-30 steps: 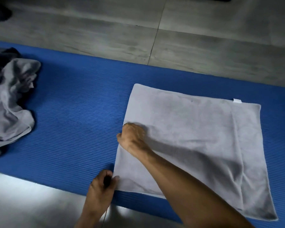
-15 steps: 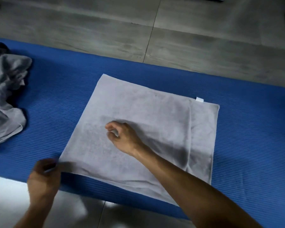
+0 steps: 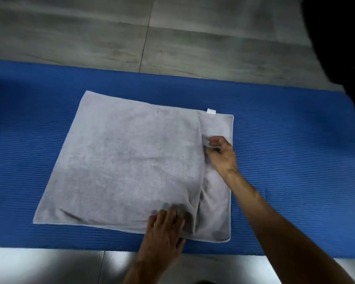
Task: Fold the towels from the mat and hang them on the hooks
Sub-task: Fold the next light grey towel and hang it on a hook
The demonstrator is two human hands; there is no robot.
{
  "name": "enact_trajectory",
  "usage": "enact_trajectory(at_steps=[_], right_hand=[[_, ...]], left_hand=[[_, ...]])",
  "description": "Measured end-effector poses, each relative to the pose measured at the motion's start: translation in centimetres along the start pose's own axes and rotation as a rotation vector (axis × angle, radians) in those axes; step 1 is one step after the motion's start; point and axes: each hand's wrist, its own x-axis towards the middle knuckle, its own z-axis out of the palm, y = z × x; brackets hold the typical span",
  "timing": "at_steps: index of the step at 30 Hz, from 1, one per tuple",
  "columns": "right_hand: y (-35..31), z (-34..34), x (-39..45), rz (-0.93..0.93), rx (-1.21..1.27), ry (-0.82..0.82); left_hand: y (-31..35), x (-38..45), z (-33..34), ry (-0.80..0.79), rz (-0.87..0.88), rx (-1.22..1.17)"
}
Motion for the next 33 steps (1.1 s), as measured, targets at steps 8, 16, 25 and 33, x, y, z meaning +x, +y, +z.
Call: enact_trajectory(at_steps=[8, 16, 25, 33], right_hand=[[-5.7, 1.3, 4.7, 0.115, 0.245, -0.172], [-7.7, 2.0, 7.7, 0.141, 0.188, -0.241], [-8.0, 1.2, 9.0, 0.203, 0.136, -0.308], [-9.1, 1.8, 9.9, 0.217, 0.304, -0.246]], left_hand=[[1.5, 0.2, -0.1, 0.081, 0.081, 0.05], [3.0, 0.6, -1.1, -0.028, -0.043, 0.064], [4.2, 2.2, -1.0, -0.054, -0.056, 0.136], [3.5, 1.1, -1.6, 0.061, 0.003, 0.025]])
